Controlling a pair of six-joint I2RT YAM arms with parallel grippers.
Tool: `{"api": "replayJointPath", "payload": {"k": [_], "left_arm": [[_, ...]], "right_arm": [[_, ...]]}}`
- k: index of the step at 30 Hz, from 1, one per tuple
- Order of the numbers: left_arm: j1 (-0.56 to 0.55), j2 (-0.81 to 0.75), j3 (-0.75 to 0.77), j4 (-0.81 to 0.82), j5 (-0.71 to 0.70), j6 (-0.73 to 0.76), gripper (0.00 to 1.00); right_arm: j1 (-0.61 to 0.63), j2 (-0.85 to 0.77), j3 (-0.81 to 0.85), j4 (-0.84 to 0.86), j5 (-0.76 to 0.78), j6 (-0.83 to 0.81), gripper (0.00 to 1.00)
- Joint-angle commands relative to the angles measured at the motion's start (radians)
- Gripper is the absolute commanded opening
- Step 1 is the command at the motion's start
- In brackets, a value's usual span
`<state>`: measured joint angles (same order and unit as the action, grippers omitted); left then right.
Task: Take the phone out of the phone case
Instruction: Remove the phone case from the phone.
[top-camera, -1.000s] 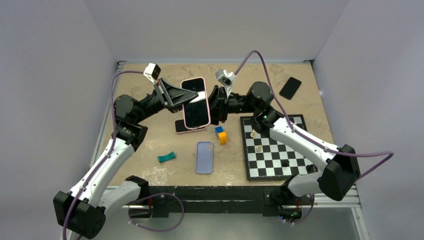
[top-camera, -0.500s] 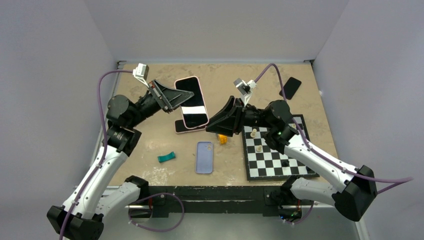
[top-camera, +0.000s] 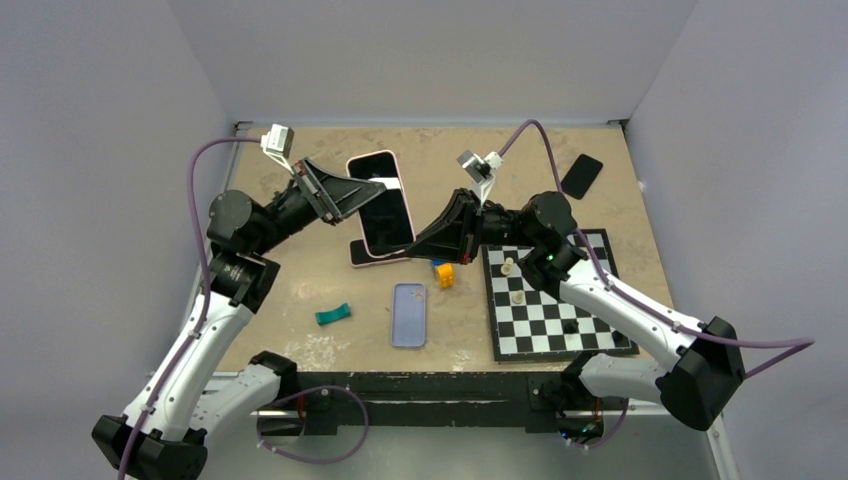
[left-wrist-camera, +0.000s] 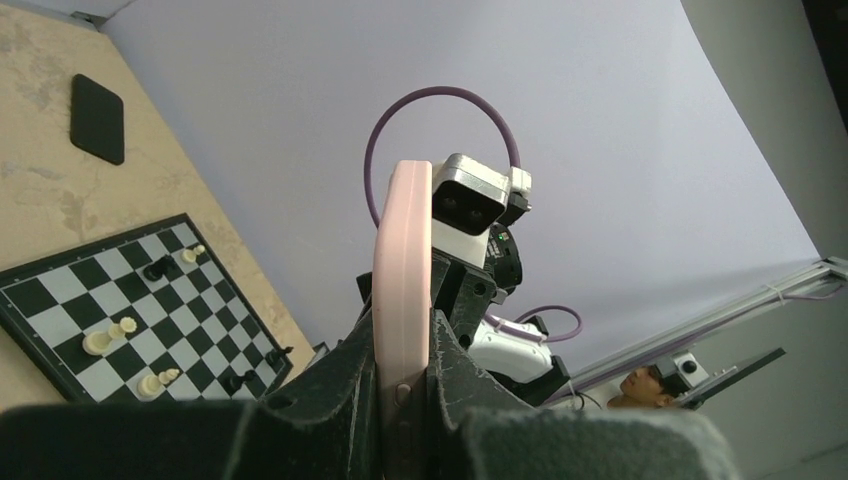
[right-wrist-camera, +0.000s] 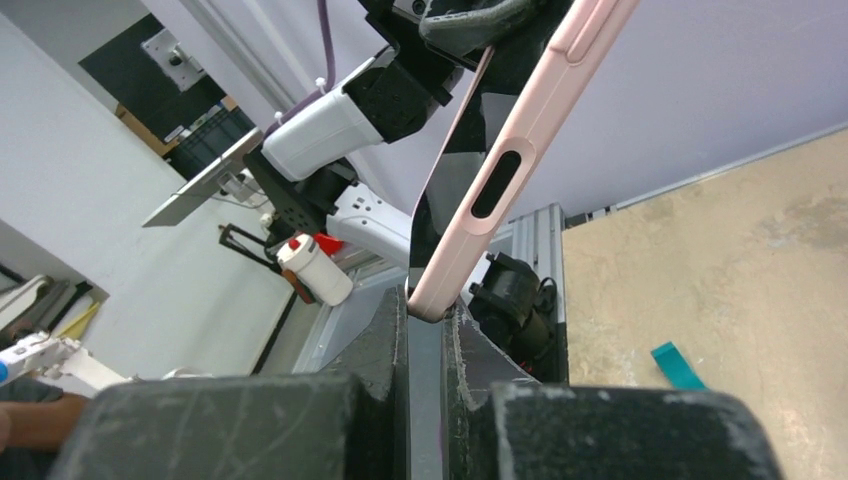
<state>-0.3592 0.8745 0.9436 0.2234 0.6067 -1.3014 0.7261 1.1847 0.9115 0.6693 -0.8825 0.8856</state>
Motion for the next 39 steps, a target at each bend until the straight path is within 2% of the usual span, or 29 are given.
{"api": "replayJointPath", "payload": {"k": [1, 5, 8, 12, 16, 18, 19, 21, 22, 25, 27, 33, 39], "left_arm": [[-0.002, 0.016, 0.060, 0.026, 0.066, -0.198, 0.00], [-0.004, 0.043, -0.005, 0.079, 0.118, -0.452, 0.00], [-0.006, 0.029, -0.028, 0.099, 0.117, -0.482, 0.00], [-0.006, 0.015, -0.046, 0.206, 0.112, -0.515, 0.00], [-0.005, 0.003, -0.046, 0.260, 0.094, -0.456, 0.00], [-0.004, -0.022, -0.056, 0.258, 0.043, -0.374, 0.00], [-0.004, -0.041, -0.058, 0.223, 0.008, -0.313, 0.00], [-0.004, -0.085, -0.061, 0.145, -0.076, -0.201, 0.00], [-0.004, -0.106, -0.069, 0.124, -0.136, -0.156, 0.00], [-0.004, -0.137, -0.090, 0.125, -0.229, -0.078, 0.00], [-0.004, -0.130, -0.084, 0.142, -0.238, -0.062, 0.00], [-0.004, -0.111, -0.077, 0.154, -0.221, -0.053, 0.00], [-0.004, -0.109, -0.083, 0.145, -0.217, -0.064, 0.00]], "right_arm": [[0.003, -0.025, 0.038, 0.117, -0.051, -0.170, 0.00], [0.002, -0.010, 0.107, 0.069, -0.033, -0.329, 0.00], [0.002, 0.093, 0.254, 0.002, -0.086, -0.341, 0.00], [0.000, 0.211, 0.346, 0.040, -0.132, -0.258, 0.00], [-0.001, 0.233, 0.314, 0.106, -0.094, -0.181, 0.00], [-0.002, 0.188, 0.286, 0.023, -0.017, -0.193, 0.00], [-0.001, 0.163, 0.271, -0.057, 0.027, -0.217, 0.05], [0.003, 0.099, 0.206, -0.115, 0.100, -0.207, 0.27], [0.004, 0.070, 0.154, -0.082, 0.127, -0.163, 0.35], [0.008, 0.009, 0.007, 0.106, 0.161, -0.014, 0.45], [0.017, -0.015, -0.044, 0.144, 0.180, 0.027, 0.47], [0.021, -0.099, -0.062, 0.069, 0.269, 0.111, 0.51], [0.021, -0.084, -0.050, 0.120, 0.286, 0.232, 0.51]]}}
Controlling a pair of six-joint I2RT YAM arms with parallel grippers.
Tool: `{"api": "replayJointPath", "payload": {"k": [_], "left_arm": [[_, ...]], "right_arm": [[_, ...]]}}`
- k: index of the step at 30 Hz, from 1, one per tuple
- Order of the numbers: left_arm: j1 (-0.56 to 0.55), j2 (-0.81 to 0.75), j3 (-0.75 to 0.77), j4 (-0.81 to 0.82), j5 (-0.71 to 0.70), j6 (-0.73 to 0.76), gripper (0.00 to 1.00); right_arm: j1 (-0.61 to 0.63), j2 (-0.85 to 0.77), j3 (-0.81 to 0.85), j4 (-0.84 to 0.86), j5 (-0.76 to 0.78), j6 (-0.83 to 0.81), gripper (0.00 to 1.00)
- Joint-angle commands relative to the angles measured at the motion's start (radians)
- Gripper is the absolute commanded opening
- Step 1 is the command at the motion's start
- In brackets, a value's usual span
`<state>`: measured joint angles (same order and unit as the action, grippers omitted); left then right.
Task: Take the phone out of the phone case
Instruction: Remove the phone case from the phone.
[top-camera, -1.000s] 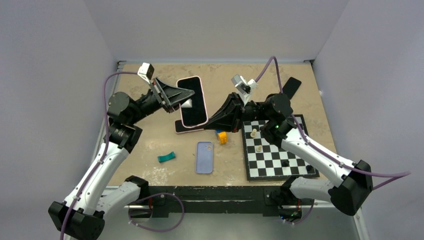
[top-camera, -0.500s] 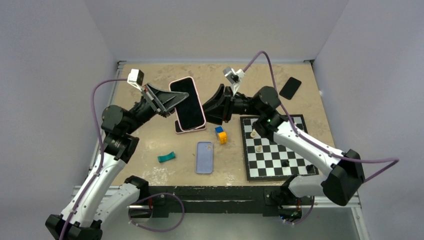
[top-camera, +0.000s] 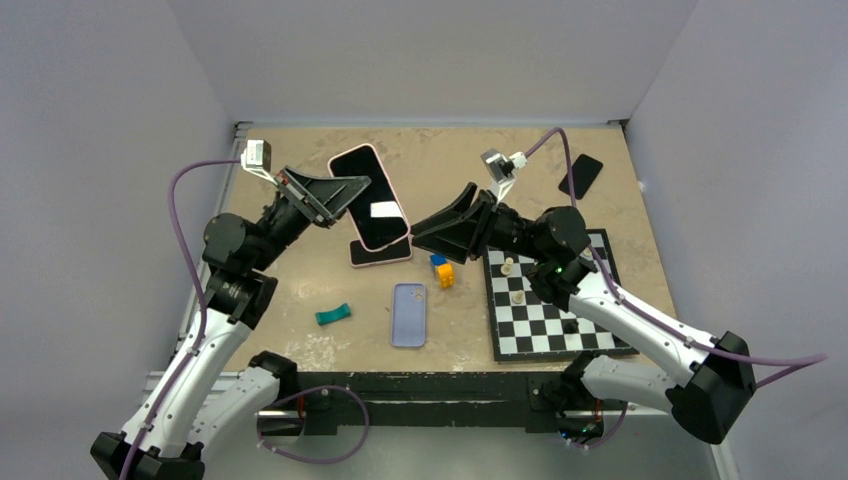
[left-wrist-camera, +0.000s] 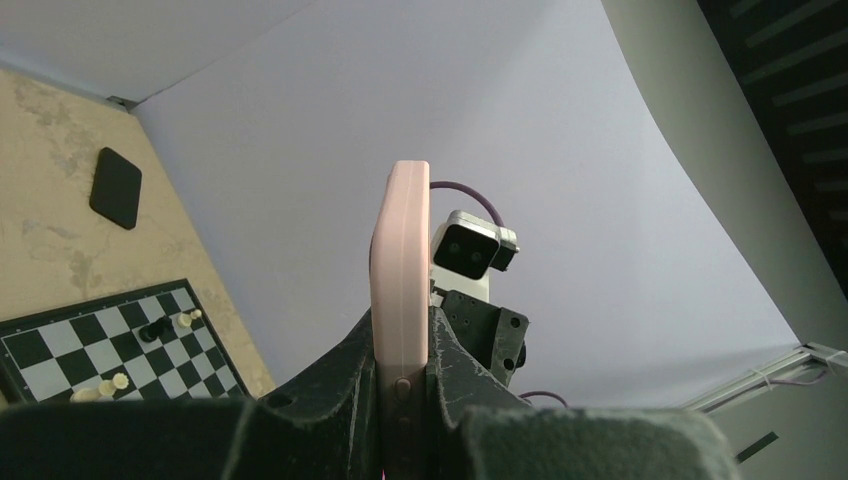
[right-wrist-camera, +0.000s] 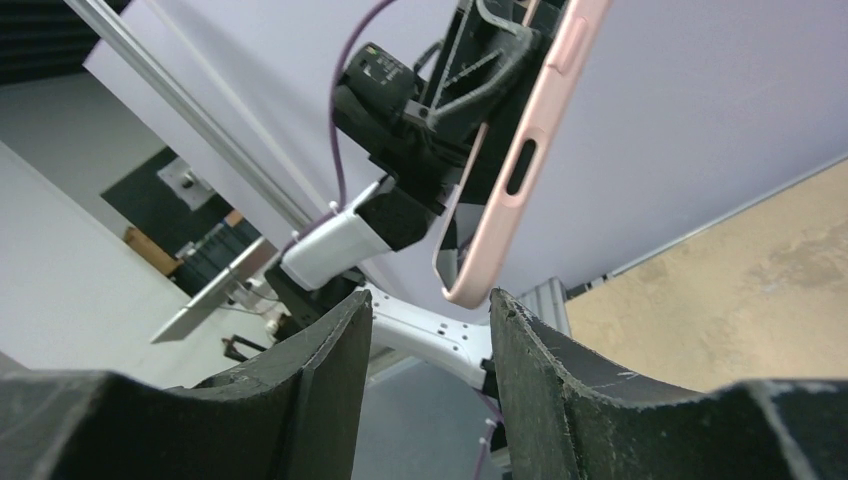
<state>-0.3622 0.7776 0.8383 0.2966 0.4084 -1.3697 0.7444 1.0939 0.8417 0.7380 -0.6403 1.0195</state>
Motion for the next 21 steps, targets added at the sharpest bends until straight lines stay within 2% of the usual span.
{"api": "replayJointPath", "payload": {"k": [1, 7, 15, 19, 21], "left_arm": [[-0.001, -0.008, 0.024, 0.076, -0.015, 0.000, 0.00], [-0.001, 0.003, 0.022, 0.094, -0.008, -0.020, 0.00], [-0.001, 0.011, 0.028, 0.092, 0.008, -0.040, 0.00], [-0.001, 0.030, 0.033, 0.101, 0.050, -0.102, 0.00], [-0.001, 0.046, 0.032, 0.141, 0.094, -0.177, 0.00]], "right_arm": [[0.003, 0.015, 0.028, 0.048, 0.037, 0.099, 0.50], [0.001, 0.045, 0.044, 0.075, 0.009, 0.101, 0.40], [0.002, 0.082, 0.073, 0.095, -0.014, 0.080, 0.19], [0.003, 0.108, 0.101, 0.092, -0.030, 0.025, 0.00], [0.000, 0.122, 0.102, 0.113, -0.052, -0.003, 0.00]]}}
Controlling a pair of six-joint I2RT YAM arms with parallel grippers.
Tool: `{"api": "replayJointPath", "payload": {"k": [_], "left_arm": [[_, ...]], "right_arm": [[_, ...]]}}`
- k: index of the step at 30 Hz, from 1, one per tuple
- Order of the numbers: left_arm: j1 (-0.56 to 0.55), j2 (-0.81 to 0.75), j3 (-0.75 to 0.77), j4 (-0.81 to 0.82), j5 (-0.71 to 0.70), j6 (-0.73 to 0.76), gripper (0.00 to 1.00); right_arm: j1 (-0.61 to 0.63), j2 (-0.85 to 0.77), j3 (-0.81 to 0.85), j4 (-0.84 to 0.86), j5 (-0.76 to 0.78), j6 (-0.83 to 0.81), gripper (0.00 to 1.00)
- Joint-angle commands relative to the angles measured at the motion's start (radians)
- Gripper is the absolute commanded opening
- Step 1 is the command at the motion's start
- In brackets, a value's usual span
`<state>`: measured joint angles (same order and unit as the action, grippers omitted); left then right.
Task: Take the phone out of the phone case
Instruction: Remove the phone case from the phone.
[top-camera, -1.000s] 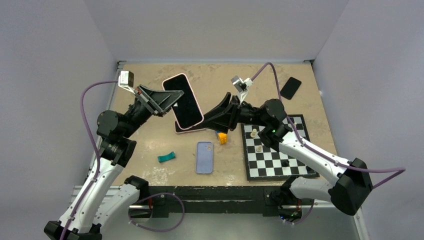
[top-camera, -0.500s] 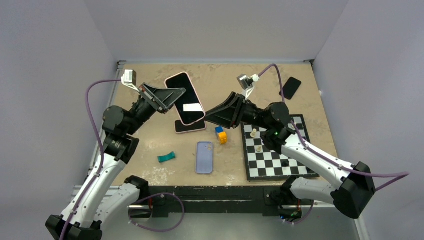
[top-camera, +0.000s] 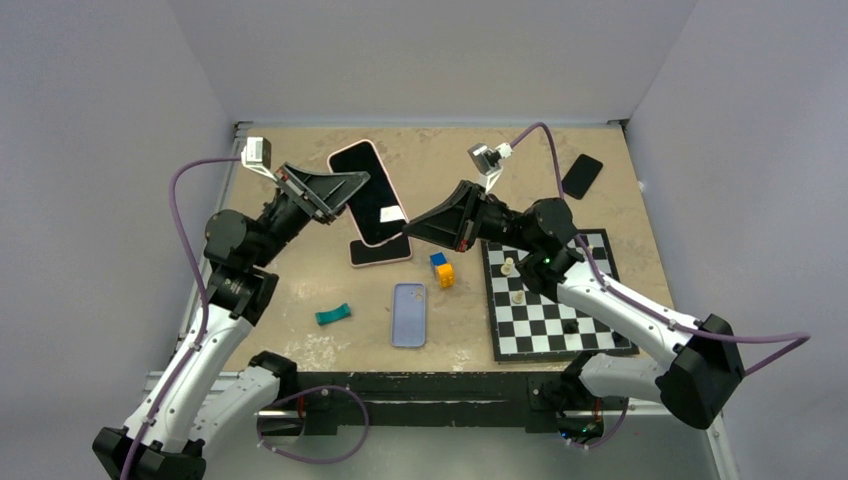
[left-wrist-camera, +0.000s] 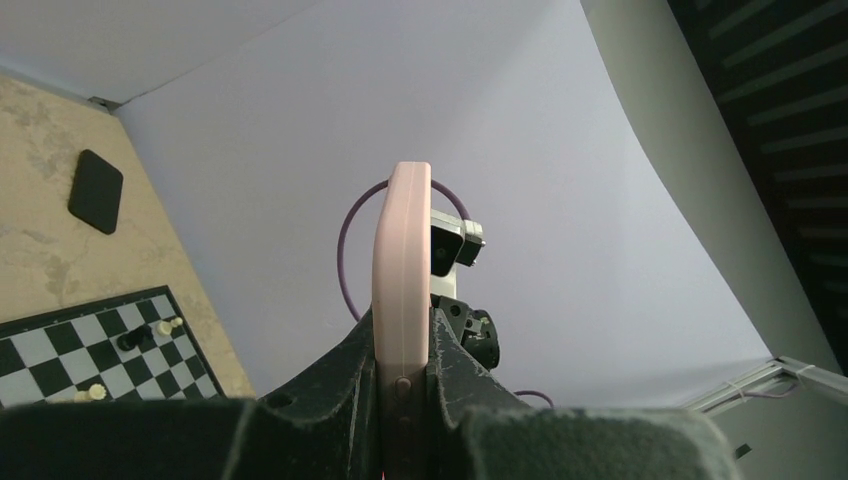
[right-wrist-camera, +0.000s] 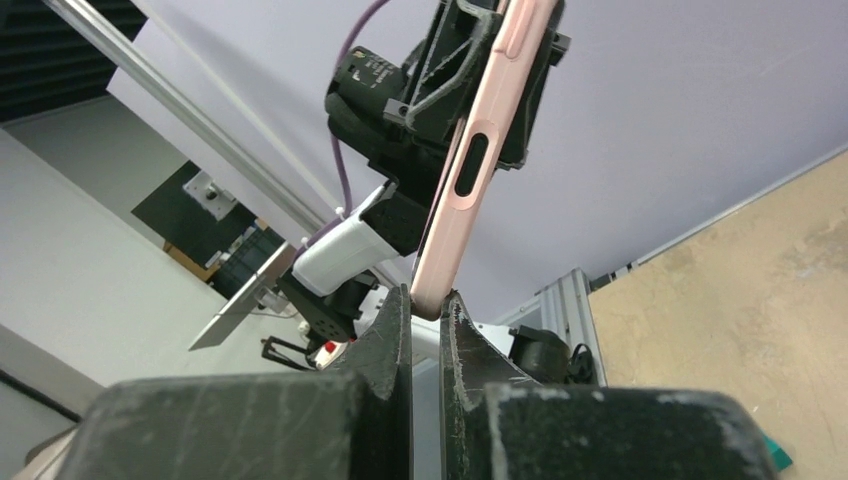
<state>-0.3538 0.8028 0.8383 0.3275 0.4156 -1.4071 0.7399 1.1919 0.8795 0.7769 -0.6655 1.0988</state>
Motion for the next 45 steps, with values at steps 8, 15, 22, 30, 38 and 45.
{"api": "replayJointPath", "payload": {"k": [8, 15, 22, 30, 38, 45], "left_arm": [[-0.011, 0.092, 0.032, 0.454, 0.234, -0.421, 0.00], [-0.011, 0.066, 0.042, 0.488, 0.251, -0.437, 0.00], [-0.011, 0.047, -0.004, 0.469, 0.188, -0.422, 0.00], [-0.011, 0.078, -0.056, 0.539, 0.057, -0.424, 0.00], [-0.011, 0.063, -0.022, 0.377, 0.051, -0.209, 0.00], [-0.011, -0.004, 0.018, 0.098, 0.009, 0.045, 0.00]], "right_arm": [[-0.030, 0.261, 0.079, 0.566, -0.239, 0.185, 0.00], [-0.039, 0.458, 0.142, 0.759, -0.213, 0.407, 0.00], [-0.049, 0.428, 0.148, 0.526, -0.207, 0.261, 0.00], [-0.019, 0.119, 0.148, -0.376, 0.130, -0.253, 0.22], [-0.018, -0.066, 0.062, -0.426, 0.138, -0.218, 0.47], [-0.018, -0.194, 0.077, -0.401, 0.127, -0.127, 0.52]]}}
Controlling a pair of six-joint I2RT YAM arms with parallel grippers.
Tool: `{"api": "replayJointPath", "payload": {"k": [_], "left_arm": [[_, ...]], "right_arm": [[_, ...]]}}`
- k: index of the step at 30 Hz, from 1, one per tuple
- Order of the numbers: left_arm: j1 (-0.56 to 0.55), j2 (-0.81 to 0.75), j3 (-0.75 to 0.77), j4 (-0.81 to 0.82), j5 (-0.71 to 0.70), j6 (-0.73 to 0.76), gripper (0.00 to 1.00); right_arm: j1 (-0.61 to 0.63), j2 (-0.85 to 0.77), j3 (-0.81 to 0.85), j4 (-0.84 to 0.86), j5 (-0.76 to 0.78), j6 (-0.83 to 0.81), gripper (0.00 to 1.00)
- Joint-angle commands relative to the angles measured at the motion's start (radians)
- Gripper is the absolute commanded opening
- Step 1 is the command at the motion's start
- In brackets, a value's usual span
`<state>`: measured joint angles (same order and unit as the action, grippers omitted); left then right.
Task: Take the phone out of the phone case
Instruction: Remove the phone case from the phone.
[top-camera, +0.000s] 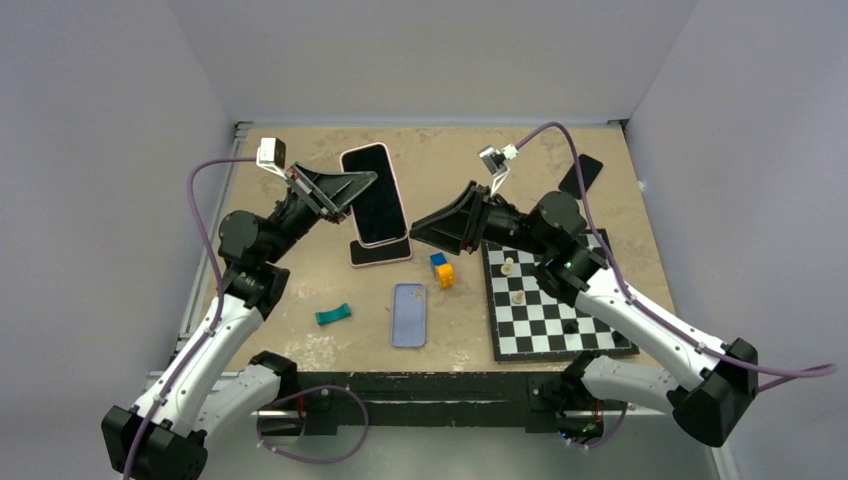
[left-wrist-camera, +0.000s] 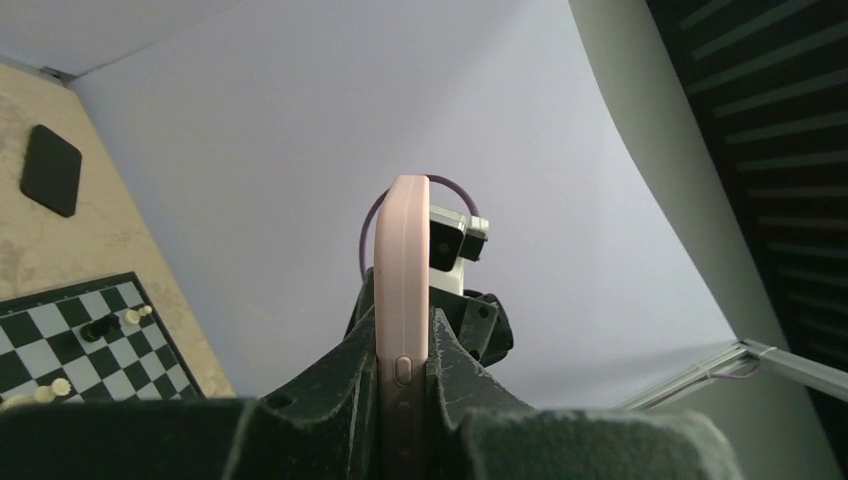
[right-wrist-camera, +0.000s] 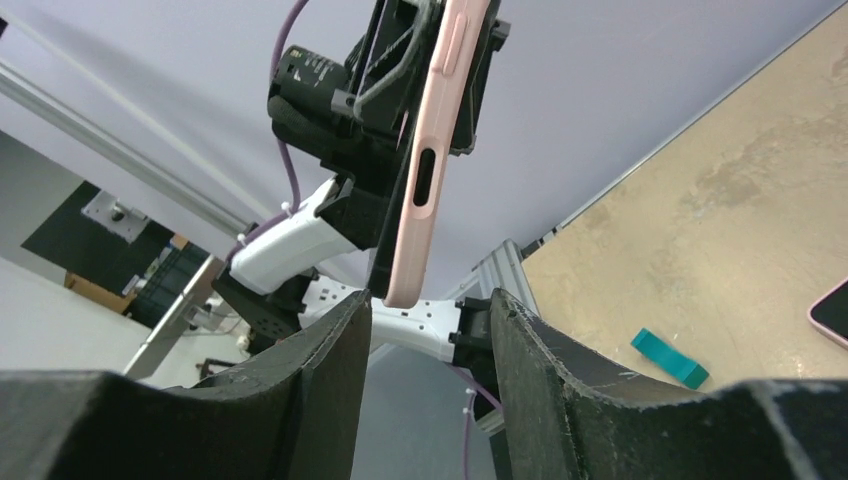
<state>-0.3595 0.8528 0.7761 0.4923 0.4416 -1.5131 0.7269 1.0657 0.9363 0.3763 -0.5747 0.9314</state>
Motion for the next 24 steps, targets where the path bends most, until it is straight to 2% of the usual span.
{"api": "replayJointPath", "payload": {"k": [1, 7, 11, 17, 24], "left_arm": [[-0.006, -0.053, 0.078, -0.072, -0.021, 0.162, 0.00], [-0.006, -0.042, 0.074, -0.060, -0.023, 0.165, 0.00], [-0.006, -0.042, 0.078, -0.068, -0.025, 0.170, 0.00], [-0.006, -0.040, 0.085, -0.064, -0.026, 0.169, 0.00], [-0.006, -0.021, 0.090, -0.034, -0.015, 0.146, 0.00]], "right_arm": [[-0.005, -0.073, 0.013, 0.029, 0.027, 0.065, 0.51], [0.007, -0.040, -0.017, 0.170, -0.036, 0.171, 0.42], [0.030, -0.009, 0.004, 0.176, -0.044, 0.171, 0.38], [0.041, -0.003, 0.004, 0.095, -0.005, 0.126, 0.40], [0.051, 0.043, -0.005, 0.123, -0.014, 0.135, 0.41]]}}
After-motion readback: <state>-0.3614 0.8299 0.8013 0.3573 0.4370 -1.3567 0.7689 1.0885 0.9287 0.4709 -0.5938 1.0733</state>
